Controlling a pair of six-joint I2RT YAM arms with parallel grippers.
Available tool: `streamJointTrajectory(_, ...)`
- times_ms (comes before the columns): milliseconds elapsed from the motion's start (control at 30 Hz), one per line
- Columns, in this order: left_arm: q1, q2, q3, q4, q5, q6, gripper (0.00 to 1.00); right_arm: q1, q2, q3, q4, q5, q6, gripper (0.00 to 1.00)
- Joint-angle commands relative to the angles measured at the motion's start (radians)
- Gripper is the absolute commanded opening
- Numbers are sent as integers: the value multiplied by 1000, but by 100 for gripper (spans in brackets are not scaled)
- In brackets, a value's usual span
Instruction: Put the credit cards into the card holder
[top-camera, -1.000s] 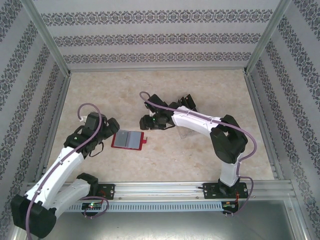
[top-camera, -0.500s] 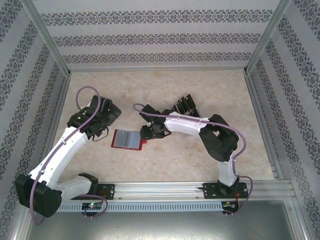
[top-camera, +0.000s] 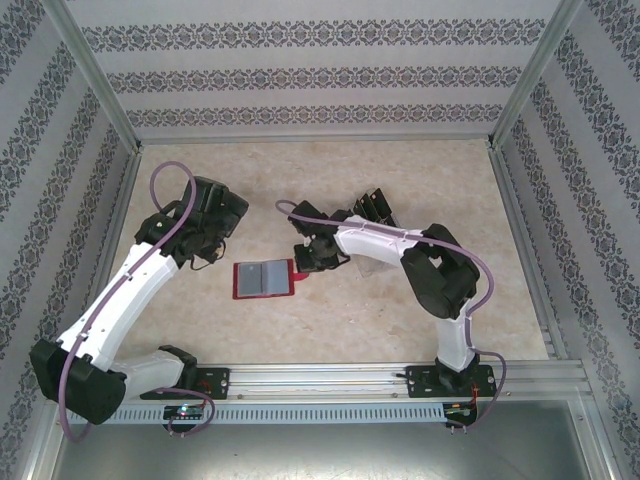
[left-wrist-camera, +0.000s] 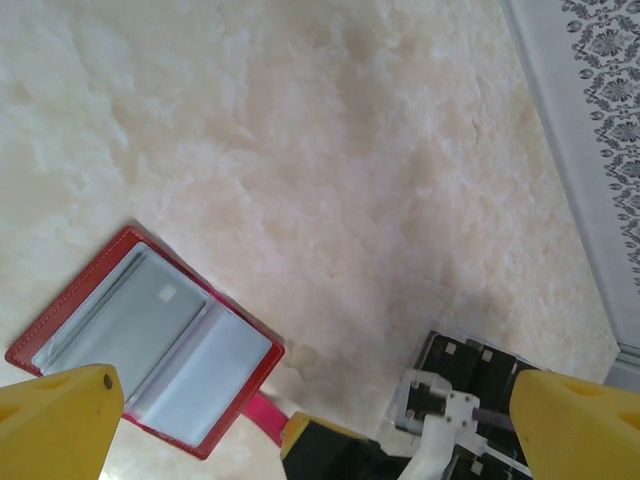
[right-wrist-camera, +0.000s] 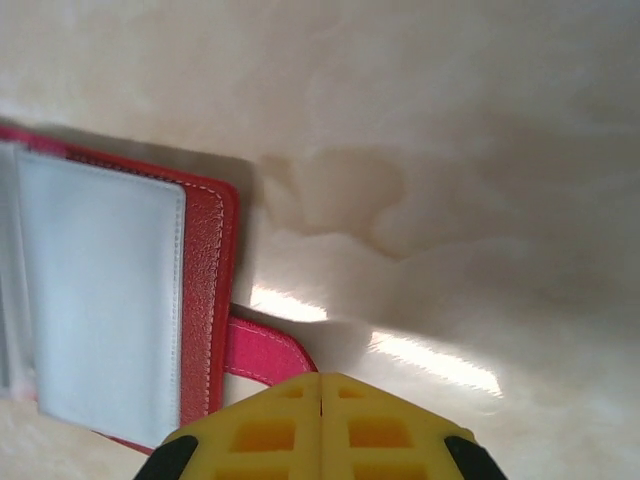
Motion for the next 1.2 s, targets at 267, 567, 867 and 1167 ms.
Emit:
streamJointTrajectory(267, -48, 61, 91, 78, 60, -29, 100, -92, -46, 142, -129, 18, -109, 37)
streamJointTrajectory(567, -45, 47, 104, 149, 18, -3, 100, -192, -61, 253, -264, 189, -240, 42)
streamJointTrajectory(867, -49, 80, 124, 123, 42, 1, 100, -228, 30, 318, -296, 340, -341, 42)
streamJointTrajectory(1167, -55, 95, 124, 146, 62, 4, 100, -236, 112, 353, -302, 401, -392, 42)
